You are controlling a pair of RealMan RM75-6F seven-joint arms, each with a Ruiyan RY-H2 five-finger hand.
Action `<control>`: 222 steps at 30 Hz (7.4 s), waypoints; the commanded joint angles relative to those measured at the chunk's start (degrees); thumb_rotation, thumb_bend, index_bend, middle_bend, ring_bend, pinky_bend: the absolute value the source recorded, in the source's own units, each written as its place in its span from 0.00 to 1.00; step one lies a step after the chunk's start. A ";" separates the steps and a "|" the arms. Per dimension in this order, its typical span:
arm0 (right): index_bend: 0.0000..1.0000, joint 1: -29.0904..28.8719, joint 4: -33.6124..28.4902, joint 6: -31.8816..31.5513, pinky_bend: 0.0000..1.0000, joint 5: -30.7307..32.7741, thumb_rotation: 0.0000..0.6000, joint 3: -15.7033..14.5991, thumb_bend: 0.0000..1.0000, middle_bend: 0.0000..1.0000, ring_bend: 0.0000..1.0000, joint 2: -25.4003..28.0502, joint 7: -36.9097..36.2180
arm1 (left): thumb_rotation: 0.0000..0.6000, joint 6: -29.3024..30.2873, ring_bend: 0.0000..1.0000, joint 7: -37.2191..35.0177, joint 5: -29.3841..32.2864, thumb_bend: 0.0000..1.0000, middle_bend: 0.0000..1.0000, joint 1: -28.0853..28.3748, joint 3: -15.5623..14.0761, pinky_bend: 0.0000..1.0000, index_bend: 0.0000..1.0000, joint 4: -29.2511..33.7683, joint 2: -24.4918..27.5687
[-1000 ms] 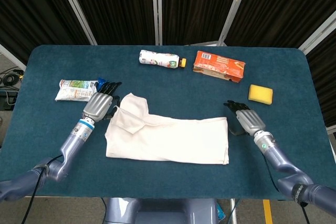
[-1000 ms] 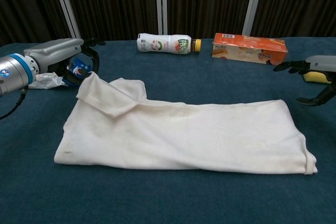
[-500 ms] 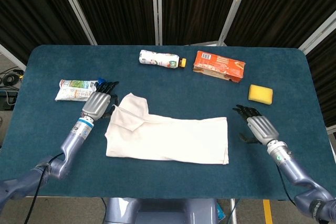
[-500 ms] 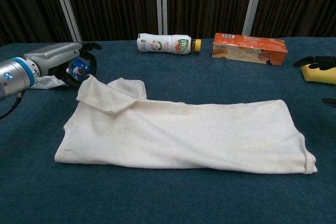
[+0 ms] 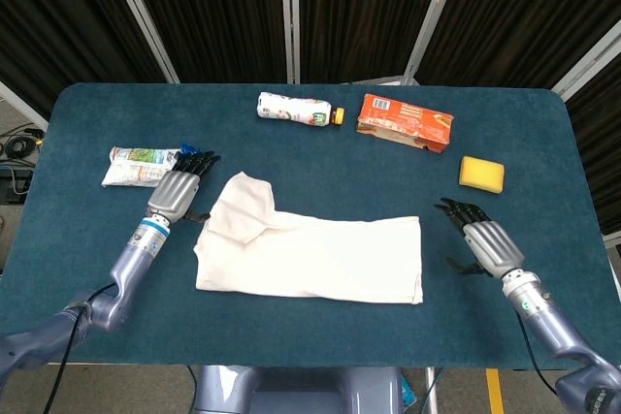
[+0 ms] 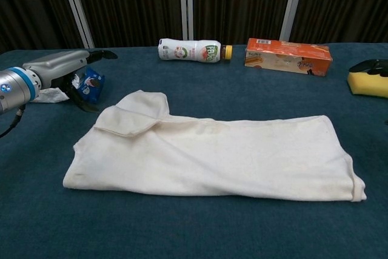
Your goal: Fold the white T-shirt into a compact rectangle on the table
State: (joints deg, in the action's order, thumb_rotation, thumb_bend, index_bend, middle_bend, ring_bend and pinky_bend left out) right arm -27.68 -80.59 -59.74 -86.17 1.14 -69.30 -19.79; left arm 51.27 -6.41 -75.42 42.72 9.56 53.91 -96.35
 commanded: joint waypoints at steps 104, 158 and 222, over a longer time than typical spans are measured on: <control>0.08 16.31 -7.14 -22.81 0.00 -6.00 1.00 0.36 0.07 0.00 0.00 3.56 10.83 | 1.00 -8.87 0.00 34.90 32.87 0.55 0.00 10.58 -0.87 0.00 0.67 28.04 10.23; 0.08 16.88 -8.33 -24.11 0.00 -8.11 1.00 -0.20 0.07 0.00 0.00 3.95 11.27 | 1.00 -15.52 0.00 8.17 13.16 0.33 0.00 2.89 -5.35 0.00 0.00 34.86 20.09; 0.08 17.06 -8.25 -24.54 0.00 -8.35 1.00 -0.09 0.07 0.00 0.00 4.38 10.51 | 1.00 -13.58 0.00 7.28 6.88 0.34 0.00 3.72 -7.58 0.00 0.05 37.98 18.32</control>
State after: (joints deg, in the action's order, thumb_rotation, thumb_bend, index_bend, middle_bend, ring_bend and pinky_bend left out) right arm -10.62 -88.84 -84.28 -94.52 1.05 -64.92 -9.29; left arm 36.74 0.97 -68.11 46.84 1.54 91.24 -78.90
